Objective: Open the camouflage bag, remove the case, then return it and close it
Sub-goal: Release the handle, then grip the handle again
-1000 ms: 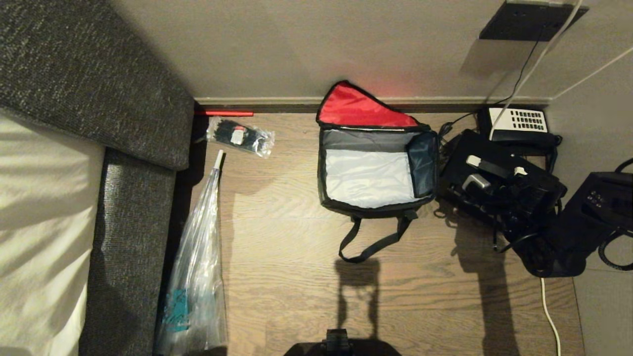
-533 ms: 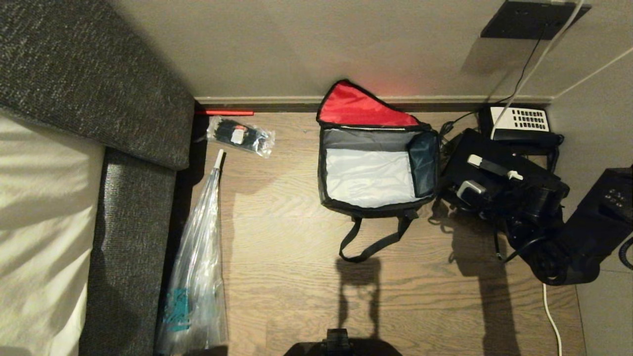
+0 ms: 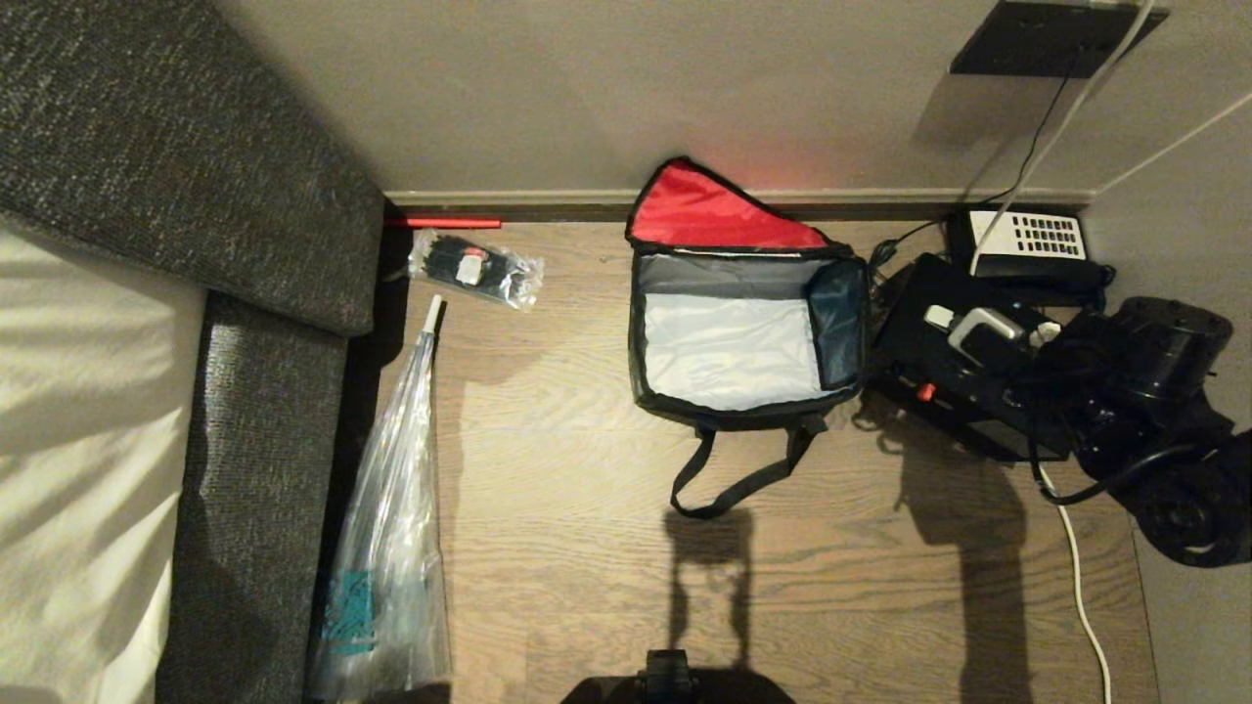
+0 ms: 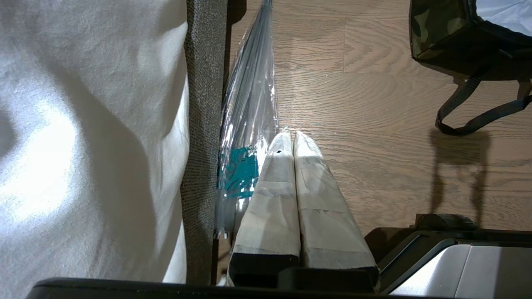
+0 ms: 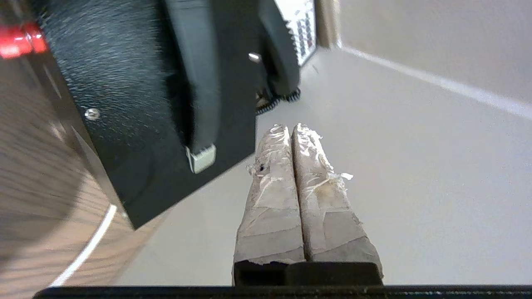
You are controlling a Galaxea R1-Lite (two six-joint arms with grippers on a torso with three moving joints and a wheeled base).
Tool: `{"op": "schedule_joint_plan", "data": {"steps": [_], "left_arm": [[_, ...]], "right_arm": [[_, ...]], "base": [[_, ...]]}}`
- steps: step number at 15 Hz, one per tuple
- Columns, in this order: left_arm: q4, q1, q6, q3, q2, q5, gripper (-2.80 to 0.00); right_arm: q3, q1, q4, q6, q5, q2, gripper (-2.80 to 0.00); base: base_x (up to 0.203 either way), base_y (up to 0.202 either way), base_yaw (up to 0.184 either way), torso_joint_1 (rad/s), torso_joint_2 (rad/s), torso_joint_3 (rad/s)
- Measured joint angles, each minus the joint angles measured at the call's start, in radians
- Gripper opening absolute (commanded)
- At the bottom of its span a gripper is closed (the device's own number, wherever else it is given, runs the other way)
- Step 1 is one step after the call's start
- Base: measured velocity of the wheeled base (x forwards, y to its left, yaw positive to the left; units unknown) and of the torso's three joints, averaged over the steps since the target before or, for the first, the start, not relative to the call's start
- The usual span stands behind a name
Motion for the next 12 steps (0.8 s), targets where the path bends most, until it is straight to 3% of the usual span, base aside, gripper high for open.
{"op": "schedule_joint_plan", "data": {"steps": [5, 9, 12], "left_arm": [[0.0, 0.0, 0.0, 0.0, 0.0, 0.0, -2.8], [0.0, 0.0, 0.0, 0.0, 0.0, 0.0, -2.8], [0.0, 0.0, 0.0, 0.0, 0.0, 0.0, -2.8]], "right_arm": [[0.134, -0.001, 0.091, 0.151, -0.089, -0.256, -2.8], [0.174, 0.002, 0.458, 0.337, -0.12, -0.615, -2.8], [0.293, 0.007, 0.726, 0.533, -0.119, -0.938, -2.8]], "base": [[0.0, 0.0, 0.0, 0.0, 0.0, 0.0], [0.0, 0.0, 0.0, 0.0, 0.0, 0.0], [0.0, 0.0, 0.0, 0.0, 0.0, 0.0]]}}
